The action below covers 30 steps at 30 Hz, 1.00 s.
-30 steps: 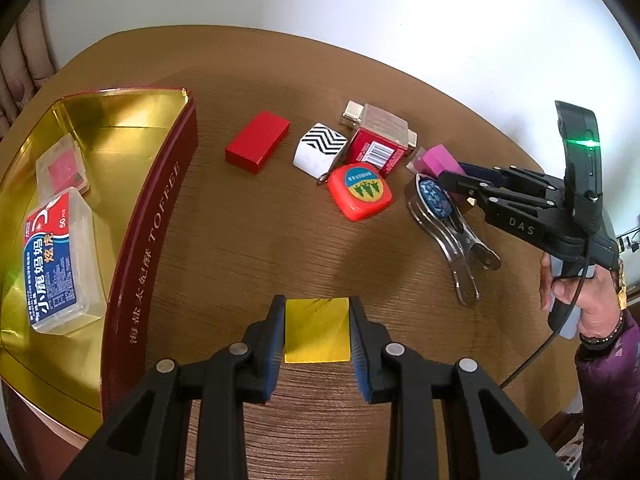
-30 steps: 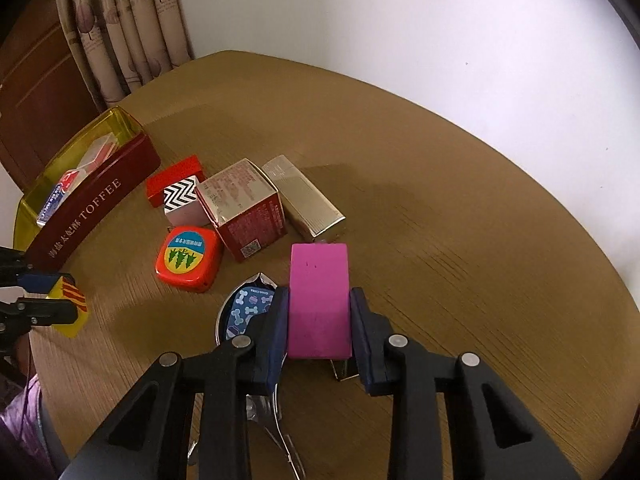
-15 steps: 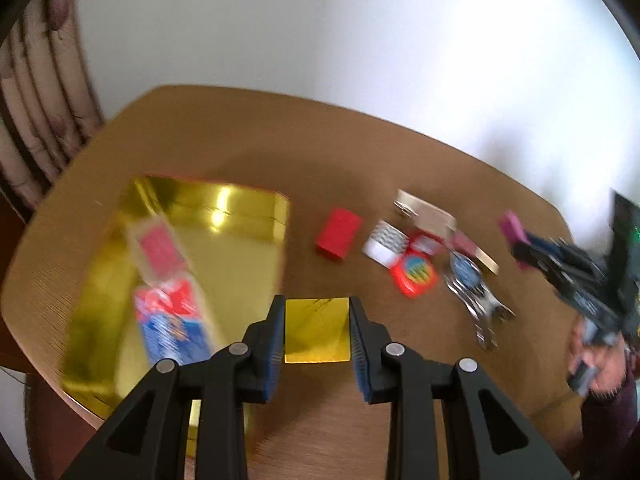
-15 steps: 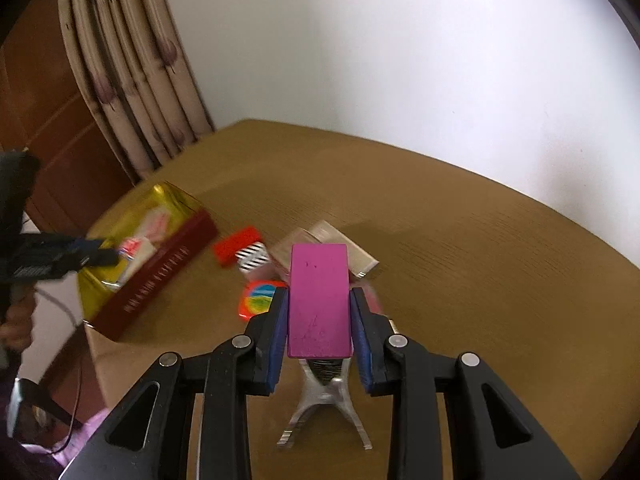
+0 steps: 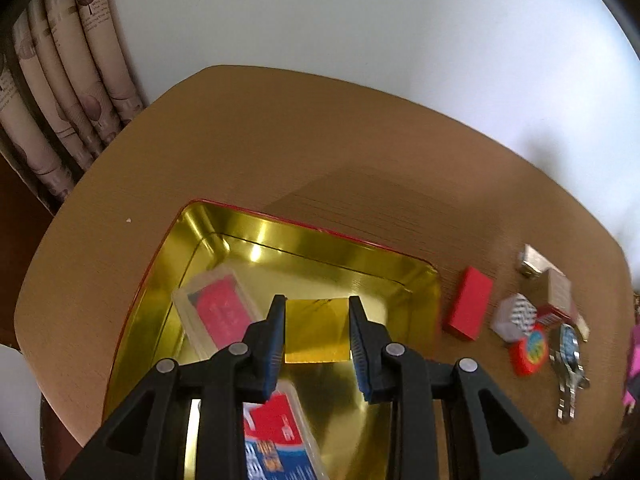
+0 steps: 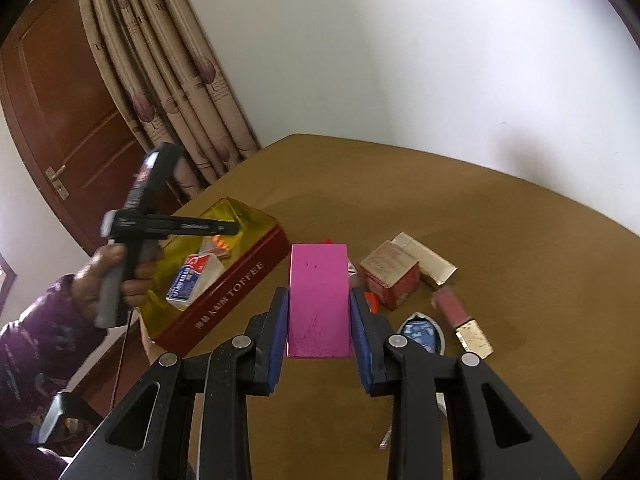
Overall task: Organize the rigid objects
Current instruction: 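Place the yellow block and pink eraser into the tin with both grippers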
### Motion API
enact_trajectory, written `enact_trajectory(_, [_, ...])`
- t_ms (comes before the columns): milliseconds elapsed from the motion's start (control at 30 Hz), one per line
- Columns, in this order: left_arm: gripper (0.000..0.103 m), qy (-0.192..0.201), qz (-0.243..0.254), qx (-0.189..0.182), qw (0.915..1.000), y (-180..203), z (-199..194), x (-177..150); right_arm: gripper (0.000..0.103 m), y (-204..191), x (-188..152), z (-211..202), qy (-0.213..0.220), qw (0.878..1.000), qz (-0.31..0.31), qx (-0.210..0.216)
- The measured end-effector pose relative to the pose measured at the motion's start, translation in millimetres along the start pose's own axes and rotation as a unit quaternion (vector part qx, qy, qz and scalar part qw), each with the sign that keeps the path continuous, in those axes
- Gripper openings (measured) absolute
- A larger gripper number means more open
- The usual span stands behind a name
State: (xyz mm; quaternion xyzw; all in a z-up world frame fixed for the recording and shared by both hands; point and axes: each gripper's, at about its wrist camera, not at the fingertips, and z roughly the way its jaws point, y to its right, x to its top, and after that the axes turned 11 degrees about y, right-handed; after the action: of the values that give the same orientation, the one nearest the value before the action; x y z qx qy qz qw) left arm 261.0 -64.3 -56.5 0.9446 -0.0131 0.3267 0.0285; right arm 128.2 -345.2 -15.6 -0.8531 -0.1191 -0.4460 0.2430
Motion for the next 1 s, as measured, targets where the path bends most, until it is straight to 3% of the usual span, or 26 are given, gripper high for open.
enact_trajectory(433, [0.033,-0.008,0.031,0.040,0.9987,-5.1,20.3,-3.7,0.028,-10.5,-5.3,12.0,-0.009,1.000,0.013,0.017])
enact_trajectory(633, [0.036,0.042,-0.009,0.016,0.9990,-12.2,-33.0,-10.6,0.028,-34.8,9.7,33.1,-0.015,0.998,0.018,0.054])
enact_trajectory(767, [0.041,0.081,-0.062,0.004,0.9947,-34.4,-79.9,-34.3,0.027,-65.8,29.2,61.1,-0.028,0.996,0.014,0.085])
enact_trajectory(1000, [0.042,0.096,-0.125,0.049,0.9863,-66.6,-131.4,-97.0,0.027,-103.2,42.8,130.2,-0.067,0.992,0.039,0.096])
